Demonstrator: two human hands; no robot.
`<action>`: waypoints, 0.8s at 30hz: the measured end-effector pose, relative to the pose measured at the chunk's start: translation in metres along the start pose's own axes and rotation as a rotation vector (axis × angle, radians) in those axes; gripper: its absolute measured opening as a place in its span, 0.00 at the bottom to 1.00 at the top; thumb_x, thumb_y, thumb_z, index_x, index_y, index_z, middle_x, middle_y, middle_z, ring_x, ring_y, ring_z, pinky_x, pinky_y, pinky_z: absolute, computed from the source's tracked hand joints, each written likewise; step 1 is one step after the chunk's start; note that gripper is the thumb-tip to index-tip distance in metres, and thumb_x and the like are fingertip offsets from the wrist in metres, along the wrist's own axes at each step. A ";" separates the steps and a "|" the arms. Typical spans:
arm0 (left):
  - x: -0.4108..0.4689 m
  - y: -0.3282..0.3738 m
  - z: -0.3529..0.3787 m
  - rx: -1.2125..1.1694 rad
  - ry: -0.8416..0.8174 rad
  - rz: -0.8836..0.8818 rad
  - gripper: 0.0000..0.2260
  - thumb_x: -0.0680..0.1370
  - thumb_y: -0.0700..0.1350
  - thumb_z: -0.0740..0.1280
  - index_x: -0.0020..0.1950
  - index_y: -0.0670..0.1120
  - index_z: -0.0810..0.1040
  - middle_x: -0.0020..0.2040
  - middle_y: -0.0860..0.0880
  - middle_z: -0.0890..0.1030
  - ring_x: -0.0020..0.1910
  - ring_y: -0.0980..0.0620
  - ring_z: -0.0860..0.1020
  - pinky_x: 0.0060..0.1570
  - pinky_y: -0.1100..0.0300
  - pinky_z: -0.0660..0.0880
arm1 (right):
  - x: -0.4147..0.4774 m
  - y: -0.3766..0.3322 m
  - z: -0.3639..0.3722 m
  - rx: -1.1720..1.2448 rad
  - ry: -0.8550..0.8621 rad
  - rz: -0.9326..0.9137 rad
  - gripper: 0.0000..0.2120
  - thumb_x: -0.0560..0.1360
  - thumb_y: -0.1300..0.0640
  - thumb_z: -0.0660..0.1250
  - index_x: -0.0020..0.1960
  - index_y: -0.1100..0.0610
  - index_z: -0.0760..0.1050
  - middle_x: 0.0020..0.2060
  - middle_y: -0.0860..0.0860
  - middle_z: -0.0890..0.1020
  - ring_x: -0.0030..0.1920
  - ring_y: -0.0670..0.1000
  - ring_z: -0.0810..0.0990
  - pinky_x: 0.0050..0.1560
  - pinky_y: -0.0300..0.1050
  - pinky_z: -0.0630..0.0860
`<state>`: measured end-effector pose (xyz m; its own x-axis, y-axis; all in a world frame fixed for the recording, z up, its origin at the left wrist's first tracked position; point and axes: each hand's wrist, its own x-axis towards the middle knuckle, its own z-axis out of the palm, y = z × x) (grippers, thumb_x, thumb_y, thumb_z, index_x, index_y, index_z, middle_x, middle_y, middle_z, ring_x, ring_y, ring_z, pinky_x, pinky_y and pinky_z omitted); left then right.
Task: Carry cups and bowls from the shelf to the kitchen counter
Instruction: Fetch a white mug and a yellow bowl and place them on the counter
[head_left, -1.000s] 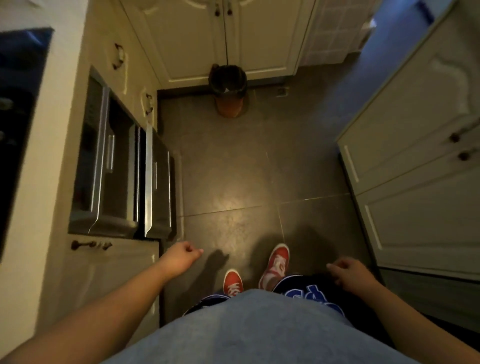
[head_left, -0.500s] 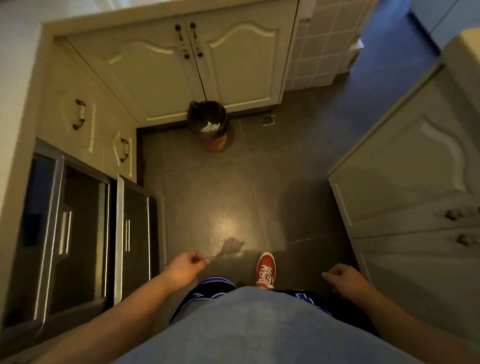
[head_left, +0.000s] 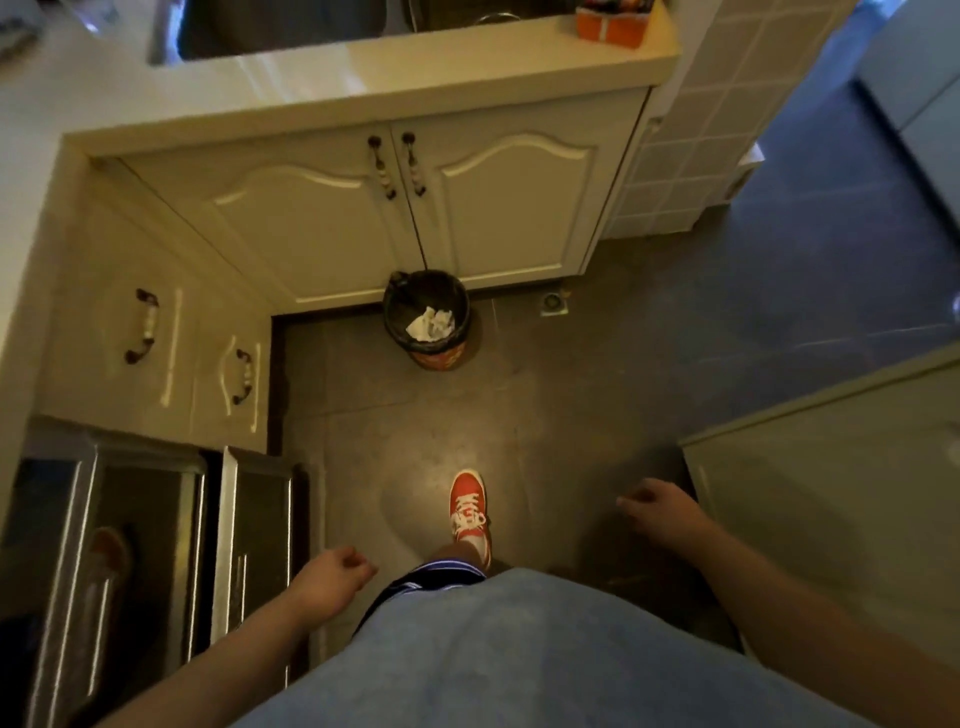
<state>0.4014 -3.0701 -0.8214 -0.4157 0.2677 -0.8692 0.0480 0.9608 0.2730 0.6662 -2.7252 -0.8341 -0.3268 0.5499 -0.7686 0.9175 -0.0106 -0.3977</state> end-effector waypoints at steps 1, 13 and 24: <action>0.010 0.013 -0.014 0.014 -0.014 0.001 0.08 0.79 0.51 0.66 0.51 0.47 0.79 0.46 0.47 0.82 0.45 0.50 0.81 0.50 0.53 0.78 | 0.003 -0.007 -0.006 0.019 0.007 0.026 0.08 0.74 0.51 0.71 0.42 0.54 0.77 0.37 0.54 0.82 0.38 0.53 0.82 0.40 0.46 0.77; 0.108 0.304 -0.080 0.255 -0.176 0.285 0.04 0.80 0.48 0.65 0.52 0.49 0.77 0.49 0.46 0.81 0.48 0.49 0.80 0.47 0.55 0.76 | 0.037 0.022 -0.078 0.284 0.142 0.343 0.11 0.74 0.53 0.71 0.45 0.61 0.78 0.40 0.59 0.83 0.42 0.57 0.82 0.49 0.54 0.79; 0.169 0.515 -0.057 0.510 -0.131 0.322 0.10 0.79 0.50 0.66 0.55 0.46 0.78 0.50 0.45 0.82 0.49 0.48 0.80 0.47 0.56 0.76 | 0.120 0.035 -0.181 0.440 0.085 0.433 0.10 0.75 0.51 0.70 0.43 0.58 0.77 0.38 0.55 0.83 0.37 0.51 0.80 0.37 0.43 0.74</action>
<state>0.3040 -2.5342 -0.8042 -0.1945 0.5260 -0.8280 0.5942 0.7347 0.3272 0.6997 -2.5081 -0.8495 0.0893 0.4829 -0.8711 0.7775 -0.5804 -0.2421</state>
